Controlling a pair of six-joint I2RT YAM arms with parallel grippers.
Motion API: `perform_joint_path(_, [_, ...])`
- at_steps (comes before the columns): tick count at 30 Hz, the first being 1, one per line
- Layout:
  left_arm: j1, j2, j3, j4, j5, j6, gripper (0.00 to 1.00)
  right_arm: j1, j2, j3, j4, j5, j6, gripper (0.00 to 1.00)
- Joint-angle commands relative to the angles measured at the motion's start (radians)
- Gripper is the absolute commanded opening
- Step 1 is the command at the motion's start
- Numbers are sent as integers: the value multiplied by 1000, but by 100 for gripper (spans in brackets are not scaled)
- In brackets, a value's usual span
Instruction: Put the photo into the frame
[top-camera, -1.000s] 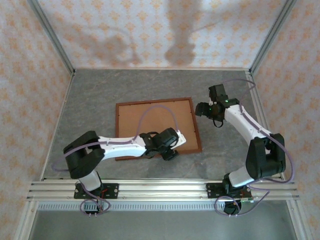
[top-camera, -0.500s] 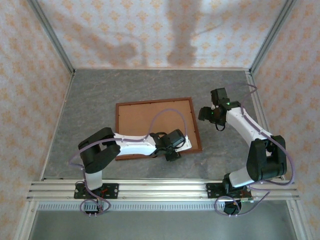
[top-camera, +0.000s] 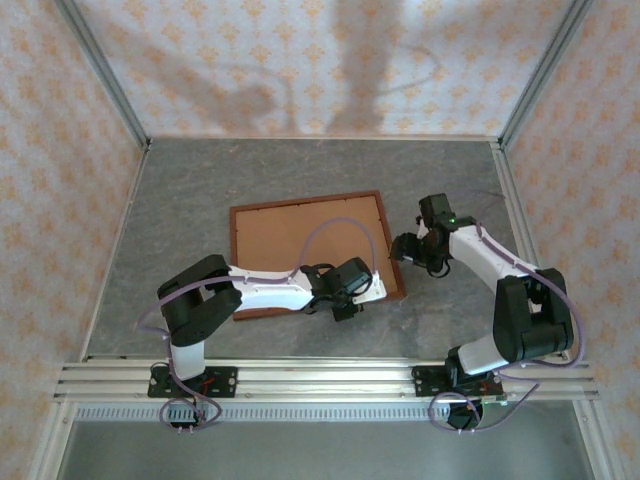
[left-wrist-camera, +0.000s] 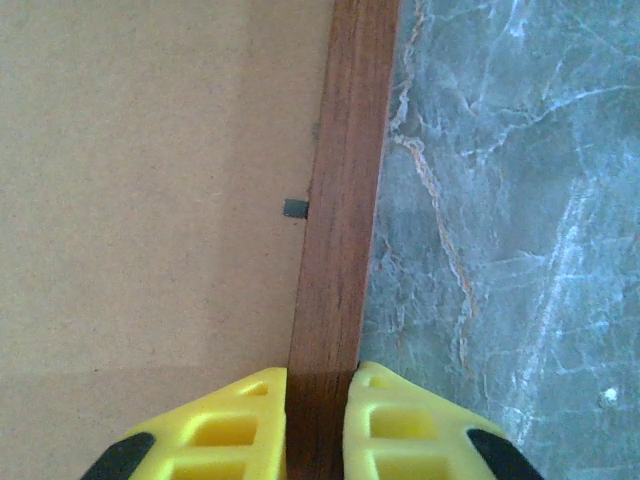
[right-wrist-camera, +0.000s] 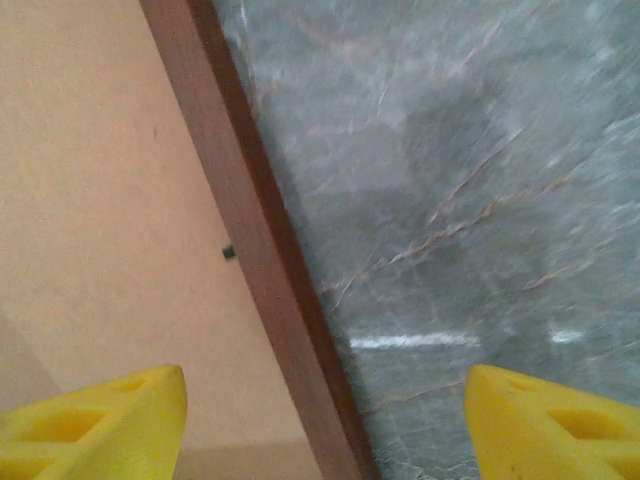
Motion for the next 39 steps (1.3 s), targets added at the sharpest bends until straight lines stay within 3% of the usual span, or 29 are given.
perform_joint_path(1, [0,0,-9,38,18,-9,10,-2,1,-37,24,-87,18,73])
perform_joint_path(9, [40,-92,-16,84,62,-38,7,-1,-20,-95,77,-175,47,80])
perform_joint_path(18, [83,-141,-42,148,118,-93,6,-1,-11,-155,191,-284,130,79])
perform_joint_path(23, [91,-135,-51,162,128,-104,7,-1,-25,-176,233,-304,162,73])
perform_joint_path(29, [89,-117,-57,161,117,-107,11,-1,-49,-174,241,-295,176,58])
perform_joint_path(39, [82,-100,-66,158,60,-100,33,-1,-68,-160,222,-297,192,39])
